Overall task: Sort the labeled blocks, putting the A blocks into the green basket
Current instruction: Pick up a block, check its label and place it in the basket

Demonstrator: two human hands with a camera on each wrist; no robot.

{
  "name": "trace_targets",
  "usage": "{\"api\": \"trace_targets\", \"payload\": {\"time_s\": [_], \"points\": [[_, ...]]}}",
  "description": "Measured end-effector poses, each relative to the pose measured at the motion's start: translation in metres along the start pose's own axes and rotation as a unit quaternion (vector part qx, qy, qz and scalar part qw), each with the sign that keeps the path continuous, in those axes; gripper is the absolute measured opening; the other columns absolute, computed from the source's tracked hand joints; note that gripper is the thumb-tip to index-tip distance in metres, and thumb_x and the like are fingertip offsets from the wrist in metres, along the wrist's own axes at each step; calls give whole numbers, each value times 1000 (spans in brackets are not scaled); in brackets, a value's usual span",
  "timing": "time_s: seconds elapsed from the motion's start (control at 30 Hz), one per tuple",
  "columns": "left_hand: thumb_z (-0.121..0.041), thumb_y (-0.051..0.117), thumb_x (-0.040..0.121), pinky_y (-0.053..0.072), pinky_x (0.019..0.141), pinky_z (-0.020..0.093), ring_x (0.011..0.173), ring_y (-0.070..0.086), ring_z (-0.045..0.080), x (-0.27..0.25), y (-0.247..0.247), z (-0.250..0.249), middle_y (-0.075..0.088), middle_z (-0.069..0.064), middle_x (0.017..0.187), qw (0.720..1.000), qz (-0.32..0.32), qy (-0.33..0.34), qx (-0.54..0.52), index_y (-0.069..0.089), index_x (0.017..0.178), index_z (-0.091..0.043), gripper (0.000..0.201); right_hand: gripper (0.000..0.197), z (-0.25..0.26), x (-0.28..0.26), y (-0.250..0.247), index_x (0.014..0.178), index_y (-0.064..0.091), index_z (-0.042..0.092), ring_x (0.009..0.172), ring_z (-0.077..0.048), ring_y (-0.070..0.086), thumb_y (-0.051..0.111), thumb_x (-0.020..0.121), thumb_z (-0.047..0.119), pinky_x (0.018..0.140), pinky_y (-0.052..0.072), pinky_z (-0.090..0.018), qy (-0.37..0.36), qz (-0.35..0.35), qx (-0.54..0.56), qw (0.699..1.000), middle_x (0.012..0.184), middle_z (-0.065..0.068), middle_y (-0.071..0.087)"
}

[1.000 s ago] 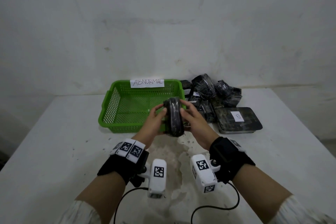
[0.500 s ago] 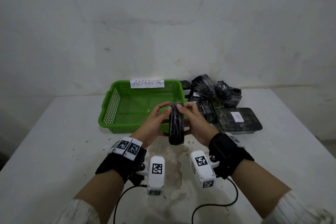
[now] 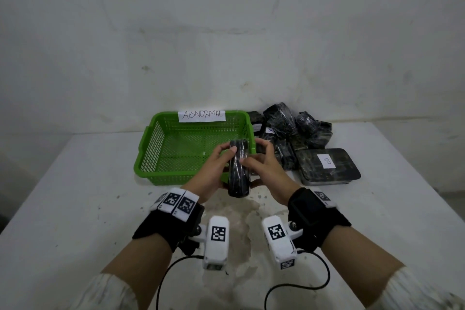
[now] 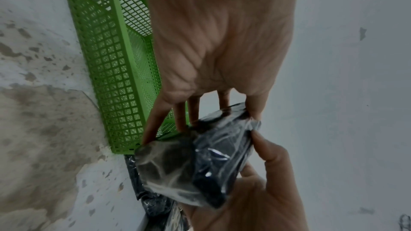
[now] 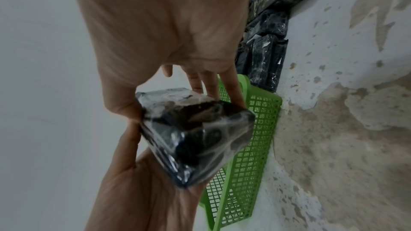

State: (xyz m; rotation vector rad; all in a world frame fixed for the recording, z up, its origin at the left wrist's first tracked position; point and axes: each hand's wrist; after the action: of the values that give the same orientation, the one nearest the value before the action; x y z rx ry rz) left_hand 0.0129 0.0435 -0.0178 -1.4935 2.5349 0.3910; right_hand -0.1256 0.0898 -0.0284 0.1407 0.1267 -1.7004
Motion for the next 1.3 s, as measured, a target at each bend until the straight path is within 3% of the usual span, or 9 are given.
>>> {"api": "trace_targets", "payload": {"time_s": [0.17,0.27,0.63,0.77,0.9,1.03,1.1,1.17,1.3], "points": [[-24,51,93,46,94,58,116,55,25,-3,0,4,55,10,130,1000,-17,16,-21,37,139,-25,48,67,1,1,3,144,21,31,114,-18,58,62,91,27,83,49,-25,-6,12,-17,1000,135,-9,51],[-25,53,92,45,95,58,117,55,27,-5,-4,4,55,12,132,998,-39,23,-39,36,142,-25,53,70,5,-3,6,147,23,33,103,-4,58,64,91,20,76,47,-15,6,72,-45,996,123,5,51],[-22,49,94,45,96,57,120,54,25,-7,-8,4,53,8,135,999,4,16,-36,35,142,-30,51,79,-1,-3,5,153,9,35,106,11,51,59,94,21,86,45,-12,13,123,-35,992,136,17,43],[-13,52,92,46,96,56,117,56,27,-6,-7,6,54,11,133,999,32,-3,-28,28,146,-28,61,86,-7,1,2,154,6,32,121,-5,53,62,91,13,101,43,-23,27,121,-24,992,139,9,49],[-9,49,94,51,89,51,106,61,24,-4,-8,7,57,9,126,998,27,6,-50,28,145,-28,59,92,-9,0,-1,153,9,33,119,-4,54,70,85,16,97,47,-24,12,127,-15,992,130,16,53],[-11,55,90,51,89,50,115,54,29,-5,-12,7,48,11,133,998,-30,48,-33,34,139,-32,57,68,-12,7,-3,148,29,29,121,-21,57,62,88,36,87,51,-32,22,38,100,994,138,0,55],[-9,55,90,52,89,47,111,55,29,-4,-15,8,46,11,132,996,-58,70,24,42,132,-30,49,45,-12,10,-6,139,39,26,104,-17,63,53,97,21,74,51,-30,17,-14,128,991,123,4,61],[-3,50,92,55,84,43,107,58,28,-3,-17,7,51,11,129,995,-56,66,40,48,129,-24,42,47,-15,12,-10,137,46,16,91,-14,63,54,93,1,70,53,-28,0,-33,110,993,109,1,62],[-16,33,101,53,75,31,91,61,20,-3,-10,2,63,7,107,999,-37,17,34,50,127,-16,31,55,-15,9,-9,131,53,17,96,-21,65,68,82,-3,72,54,-23,-21,-19,64,998,111,-11,60]]}}
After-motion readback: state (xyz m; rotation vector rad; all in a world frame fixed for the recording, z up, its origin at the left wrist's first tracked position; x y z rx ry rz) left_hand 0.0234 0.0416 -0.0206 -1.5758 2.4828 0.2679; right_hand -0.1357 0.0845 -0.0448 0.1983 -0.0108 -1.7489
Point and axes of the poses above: each hand's wrist, its own x-axis towards the middle knuckle, its own y-axis out of the palm, z = x × y
